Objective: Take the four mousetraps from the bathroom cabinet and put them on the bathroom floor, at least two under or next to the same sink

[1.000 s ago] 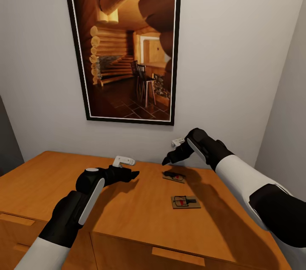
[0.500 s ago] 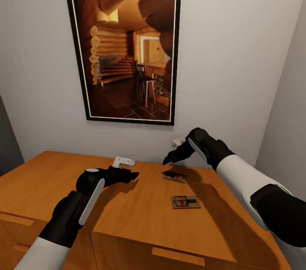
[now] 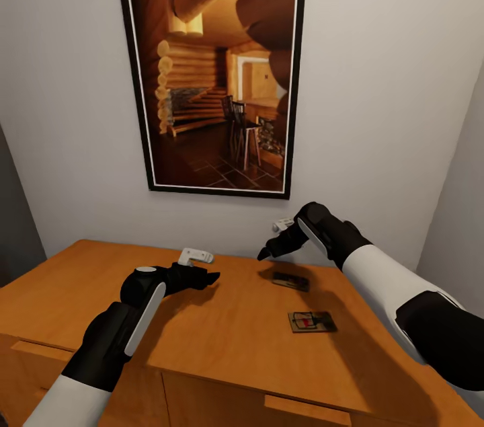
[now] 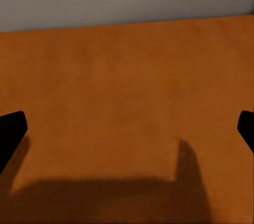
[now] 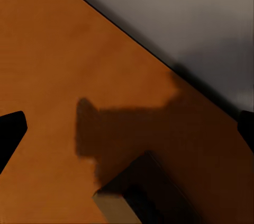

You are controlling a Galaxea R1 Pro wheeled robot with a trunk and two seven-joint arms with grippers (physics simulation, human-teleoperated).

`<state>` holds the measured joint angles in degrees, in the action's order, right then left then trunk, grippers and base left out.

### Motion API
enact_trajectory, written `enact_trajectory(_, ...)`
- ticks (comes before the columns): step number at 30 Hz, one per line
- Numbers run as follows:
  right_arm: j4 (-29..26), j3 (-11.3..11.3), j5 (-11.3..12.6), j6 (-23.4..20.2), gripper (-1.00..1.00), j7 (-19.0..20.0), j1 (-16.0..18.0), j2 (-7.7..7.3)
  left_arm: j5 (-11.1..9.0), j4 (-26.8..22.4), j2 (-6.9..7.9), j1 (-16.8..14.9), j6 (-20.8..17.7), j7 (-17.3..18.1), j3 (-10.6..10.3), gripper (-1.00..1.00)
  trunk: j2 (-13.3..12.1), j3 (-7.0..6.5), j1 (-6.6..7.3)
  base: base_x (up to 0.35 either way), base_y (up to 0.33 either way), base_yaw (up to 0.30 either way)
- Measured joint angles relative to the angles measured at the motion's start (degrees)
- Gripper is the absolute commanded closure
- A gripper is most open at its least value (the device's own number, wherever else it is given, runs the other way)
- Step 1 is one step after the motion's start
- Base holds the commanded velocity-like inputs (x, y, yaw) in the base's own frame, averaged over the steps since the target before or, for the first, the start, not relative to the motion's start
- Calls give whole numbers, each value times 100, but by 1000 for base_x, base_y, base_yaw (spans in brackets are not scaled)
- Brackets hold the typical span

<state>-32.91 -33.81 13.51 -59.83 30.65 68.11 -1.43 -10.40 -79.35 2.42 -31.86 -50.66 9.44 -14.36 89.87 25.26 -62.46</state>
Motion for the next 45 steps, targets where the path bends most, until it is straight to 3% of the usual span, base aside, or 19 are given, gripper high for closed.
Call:
enact_trajectory(35, 2, -6, -21, 0, -100, 20, 1, -64, -1, 1, -1, 0, 2, -7, 0, -100, 0, 0, -1, 4, 14, 0)
enact_trajectory(45, -33, -119, -50, 0, -100, 67, 3, -108, -1, 3, 1, 0, 2, -7, 0, -100, 0, 0, -1, 0, 0, 0)
